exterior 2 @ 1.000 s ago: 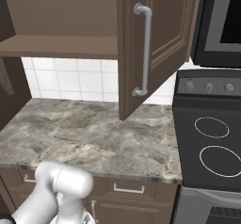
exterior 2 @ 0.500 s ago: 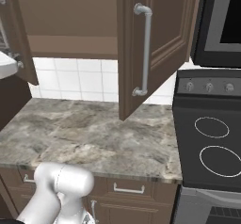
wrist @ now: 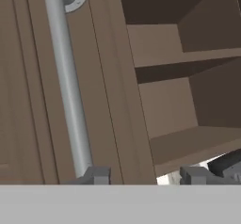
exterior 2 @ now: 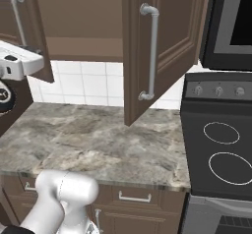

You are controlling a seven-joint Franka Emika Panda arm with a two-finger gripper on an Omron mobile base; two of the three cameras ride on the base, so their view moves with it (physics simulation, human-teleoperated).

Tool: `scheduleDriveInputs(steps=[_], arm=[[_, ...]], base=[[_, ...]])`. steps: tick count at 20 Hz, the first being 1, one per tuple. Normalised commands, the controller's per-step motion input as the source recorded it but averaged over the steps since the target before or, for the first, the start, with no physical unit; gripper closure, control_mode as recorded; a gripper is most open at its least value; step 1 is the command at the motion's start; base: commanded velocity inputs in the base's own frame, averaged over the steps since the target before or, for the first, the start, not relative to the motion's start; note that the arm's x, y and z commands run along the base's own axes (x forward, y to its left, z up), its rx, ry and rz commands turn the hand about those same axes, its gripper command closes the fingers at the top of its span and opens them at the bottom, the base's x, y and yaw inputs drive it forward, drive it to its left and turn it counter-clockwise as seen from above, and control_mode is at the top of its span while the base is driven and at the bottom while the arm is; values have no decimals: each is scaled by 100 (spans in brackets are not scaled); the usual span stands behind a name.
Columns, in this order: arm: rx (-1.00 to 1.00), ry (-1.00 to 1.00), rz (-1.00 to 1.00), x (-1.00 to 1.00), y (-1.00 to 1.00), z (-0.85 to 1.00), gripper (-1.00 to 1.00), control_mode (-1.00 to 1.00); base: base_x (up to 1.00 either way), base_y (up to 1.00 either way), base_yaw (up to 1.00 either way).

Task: Open the cabinet and move the ladle to the pot. Then close the cabinet.

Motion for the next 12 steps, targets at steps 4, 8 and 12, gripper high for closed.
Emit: scheduleDriveInputs(steps=[4,8,12], arm=[[0,0,12,27,0,17,-100,-100],[0,0,10,61,0,23,-100,-100],[0,0,8,76,0,23,-100,-100]], base=[[0,0,0],[0,0,0],[0,0,0]])
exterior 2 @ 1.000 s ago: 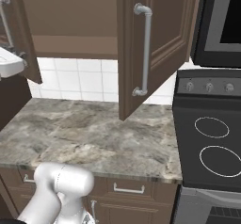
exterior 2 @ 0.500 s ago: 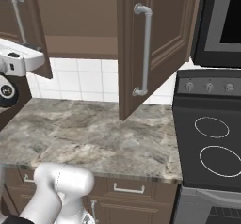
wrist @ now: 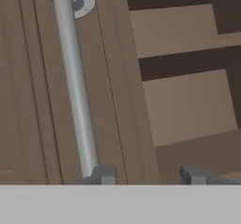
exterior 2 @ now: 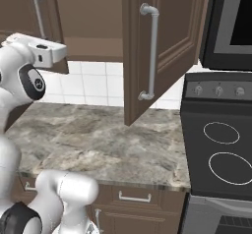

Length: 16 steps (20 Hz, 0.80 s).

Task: Open the cabinet and move the ladle to the pot. Then close the cabinet.

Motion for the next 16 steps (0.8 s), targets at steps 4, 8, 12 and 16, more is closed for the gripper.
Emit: scheduleDriveInputs(steps=[4,8,12,16], arm=[[0,0,6,87,0,19,-100,-100],[0,0,5,70,0,17,-100,-100],[0,0,4,36,0,16,-100,-100],[0,0,3,35,0,17,-100,-100]], base=[[0,0,0],[0,0,0],[0,0,0],[0,0,0]])
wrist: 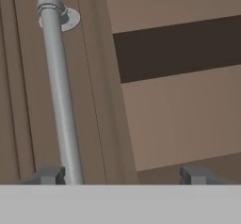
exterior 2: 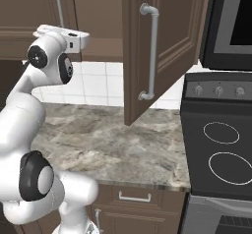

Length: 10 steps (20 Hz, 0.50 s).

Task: Open the cabinet and move the ladle to the pot. Then close the cabinet.

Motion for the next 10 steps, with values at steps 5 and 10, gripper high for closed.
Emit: scheduleDriveInputs(steps=[5,10], arm=[[0,0,3,30,0,17,-100,-100],[0,0,1,17,0,17,-100,-100]], base=[[0,0,0],[0,0,0]])
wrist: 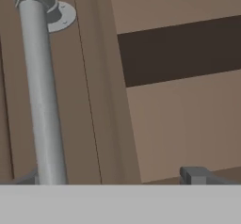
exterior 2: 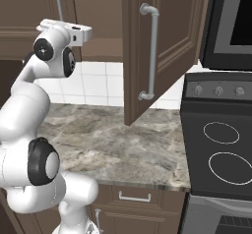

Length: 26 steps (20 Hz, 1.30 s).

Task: Open the cabinet and move the ladle to the pot. Then close the cabinet.

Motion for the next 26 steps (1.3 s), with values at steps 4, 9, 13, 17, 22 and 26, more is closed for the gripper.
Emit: scheduleDriveInputs(steps=[4,9,13,17,22,26], arm=[[0,1,0,56,0,9,-100,-100],[0,3,0,81,0,1,-100,-100],[0,1,0,39,0,3,-100,-100],[0,0,0,-57,0,35,-100,-100],[0,0,0,-100,0,61,-100,-100],[1,0,0,-100,0,77,-100,-100]], base=[[0,0,0],[0,0,0],[0,0,0],[0,0,0],[0,0,0],[0,0,0]])
